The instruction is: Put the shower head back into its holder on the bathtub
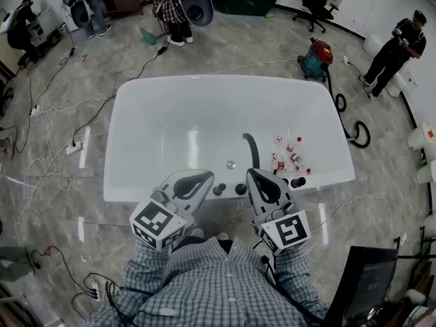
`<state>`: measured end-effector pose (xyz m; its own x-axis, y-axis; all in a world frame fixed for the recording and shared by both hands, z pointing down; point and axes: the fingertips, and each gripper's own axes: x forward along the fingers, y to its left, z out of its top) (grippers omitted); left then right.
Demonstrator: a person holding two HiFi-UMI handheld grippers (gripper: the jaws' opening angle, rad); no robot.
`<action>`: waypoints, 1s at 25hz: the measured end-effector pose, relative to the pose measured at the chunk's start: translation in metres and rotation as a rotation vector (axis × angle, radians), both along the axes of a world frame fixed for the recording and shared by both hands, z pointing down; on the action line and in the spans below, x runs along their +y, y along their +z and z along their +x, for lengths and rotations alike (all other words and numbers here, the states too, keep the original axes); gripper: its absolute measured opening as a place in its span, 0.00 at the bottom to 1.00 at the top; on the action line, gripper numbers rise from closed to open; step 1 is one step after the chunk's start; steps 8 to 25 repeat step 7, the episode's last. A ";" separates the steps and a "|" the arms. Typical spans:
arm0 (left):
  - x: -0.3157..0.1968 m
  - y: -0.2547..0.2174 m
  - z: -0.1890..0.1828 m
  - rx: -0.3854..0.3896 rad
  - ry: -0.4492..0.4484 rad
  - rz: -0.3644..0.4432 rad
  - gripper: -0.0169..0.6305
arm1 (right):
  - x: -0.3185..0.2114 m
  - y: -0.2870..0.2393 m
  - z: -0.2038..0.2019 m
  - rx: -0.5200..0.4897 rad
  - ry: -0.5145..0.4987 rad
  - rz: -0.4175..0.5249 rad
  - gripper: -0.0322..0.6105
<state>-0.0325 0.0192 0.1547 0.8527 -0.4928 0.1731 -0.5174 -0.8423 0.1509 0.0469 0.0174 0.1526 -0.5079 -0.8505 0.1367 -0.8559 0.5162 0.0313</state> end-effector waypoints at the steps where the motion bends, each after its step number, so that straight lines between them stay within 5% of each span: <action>1: 0.000 0.001 0.000 0.000 0.000 -0.002 0.04 | 0.000 0.000 0.000 0.002 -0.002 0.002 0.08; 25: -0.001 0.009 -0.004 -0.003 -0.003 -0.004 0.04 | -0.001 0.008 -0.005 -0.005 0.000 0.005 0.08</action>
